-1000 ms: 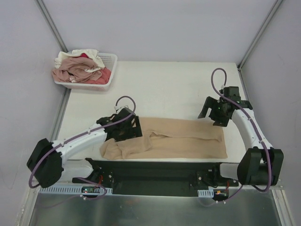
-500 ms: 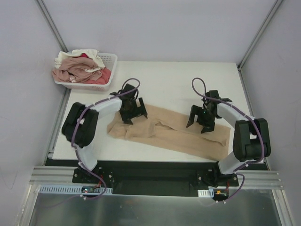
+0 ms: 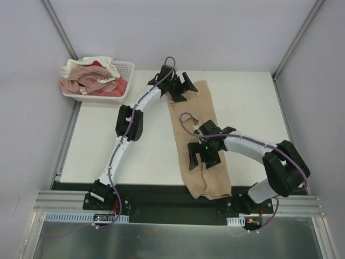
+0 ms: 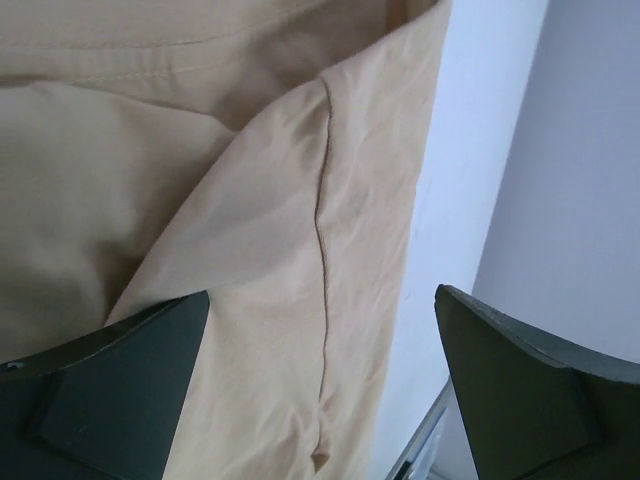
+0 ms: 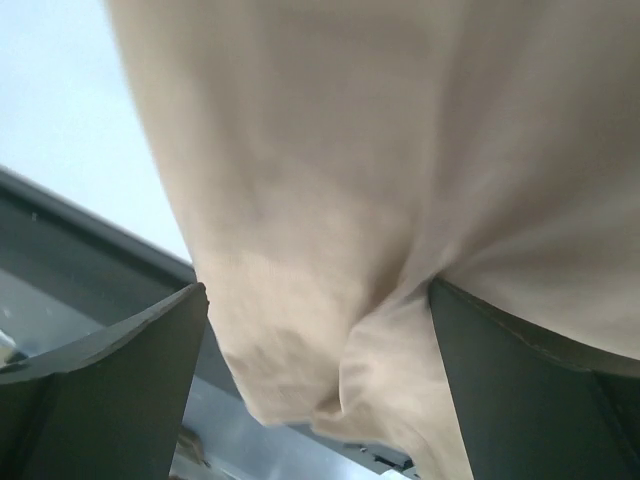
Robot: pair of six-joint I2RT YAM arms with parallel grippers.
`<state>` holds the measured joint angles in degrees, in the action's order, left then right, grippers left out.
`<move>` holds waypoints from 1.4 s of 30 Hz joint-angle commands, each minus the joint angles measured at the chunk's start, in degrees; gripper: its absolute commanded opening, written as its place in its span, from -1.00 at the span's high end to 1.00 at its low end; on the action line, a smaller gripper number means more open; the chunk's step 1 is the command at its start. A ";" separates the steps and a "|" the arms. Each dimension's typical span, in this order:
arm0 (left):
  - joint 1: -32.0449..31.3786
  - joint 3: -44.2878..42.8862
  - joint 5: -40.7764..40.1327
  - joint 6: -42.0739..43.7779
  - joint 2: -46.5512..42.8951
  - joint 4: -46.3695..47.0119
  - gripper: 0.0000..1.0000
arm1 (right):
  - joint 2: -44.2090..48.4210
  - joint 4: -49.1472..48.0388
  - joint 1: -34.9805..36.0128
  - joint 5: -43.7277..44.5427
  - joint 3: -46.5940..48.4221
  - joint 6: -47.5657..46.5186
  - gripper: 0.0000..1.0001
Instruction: Fold and stack the t-shirts
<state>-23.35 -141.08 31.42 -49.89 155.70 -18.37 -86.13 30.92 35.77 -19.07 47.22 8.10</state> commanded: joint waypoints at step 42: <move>-3.89 105.55 -11.03 7.62 -99.44 12.49 -0.99 | -45.07 14.96 -1.84 20.84 55.48 3.50 -0.93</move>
<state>-26.83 -37.41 22.09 -38.94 64.47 -7.27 -123.26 48.90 34.89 2.90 94.74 9.54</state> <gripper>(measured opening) 0.993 0.966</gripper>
